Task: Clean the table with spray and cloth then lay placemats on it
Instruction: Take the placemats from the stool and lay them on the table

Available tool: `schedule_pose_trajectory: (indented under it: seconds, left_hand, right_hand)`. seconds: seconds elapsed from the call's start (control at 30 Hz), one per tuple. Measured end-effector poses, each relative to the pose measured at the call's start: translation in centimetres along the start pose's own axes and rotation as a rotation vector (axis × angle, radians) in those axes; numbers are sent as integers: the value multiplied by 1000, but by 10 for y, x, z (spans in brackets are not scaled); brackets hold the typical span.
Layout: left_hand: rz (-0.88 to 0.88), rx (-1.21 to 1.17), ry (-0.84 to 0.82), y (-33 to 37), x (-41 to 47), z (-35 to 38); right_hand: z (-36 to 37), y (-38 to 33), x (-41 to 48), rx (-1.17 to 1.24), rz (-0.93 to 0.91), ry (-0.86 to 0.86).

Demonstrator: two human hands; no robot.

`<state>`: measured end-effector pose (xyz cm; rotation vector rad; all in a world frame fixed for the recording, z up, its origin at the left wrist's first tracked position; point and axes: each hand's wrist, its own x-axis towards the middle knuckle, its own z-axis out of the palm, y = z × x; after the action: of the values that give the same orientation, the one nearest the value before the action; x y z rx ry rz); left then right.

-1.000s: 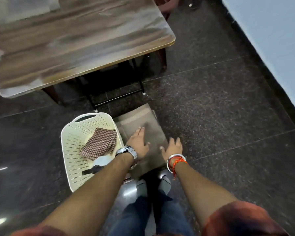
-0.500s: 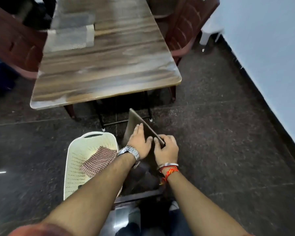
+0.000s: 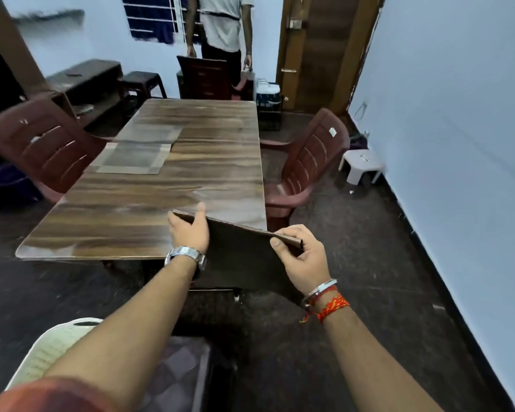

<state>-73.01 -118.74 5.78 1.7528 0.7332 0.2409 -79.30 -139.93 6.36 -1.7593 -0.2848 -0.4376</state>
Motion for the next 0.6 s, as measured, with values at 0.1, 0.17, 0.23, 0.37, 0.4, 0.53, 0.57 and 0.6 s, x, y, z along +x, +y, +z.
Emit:
schedule_pose_trajectory:
  seconds: [0.1, 0.17, 0.23, 0.37, 0.4, 0.53, 0.57, 0.6]
  left_hand:
    - [-55, 18, 92, 6, 3, 2]
    - [-97, 18, 163, 7, 7, 2]
    - [-115, 16, 185, 7, 13, 4]
    - [-94, 38, 199, 13, 31, 20]
    - [-85, 21, 202, 14, 38, 27]
    - [6, -50, 178, 32, 79, 61]
    - [36, -84, 150, 39, 88, 70]
    - [53, -118, 119, 49, 97, 78]
  right_hand:
    - [-16, 8, 22, 15, 23, -31]
    - [-18, 16, 37, 13, 94, 3]
    - [-17, 28, 52, -23, 161, 66]
    - [-10, 69, 86, -284, 311, 97]
    - [-8, 77, 93, -342, 377, 82]
    - [2, 110, 133, -359, 625, 65]
    - [3, 113, 145, -302, 695, 74]
    - [5, 117, 161, -204, 762, 86]
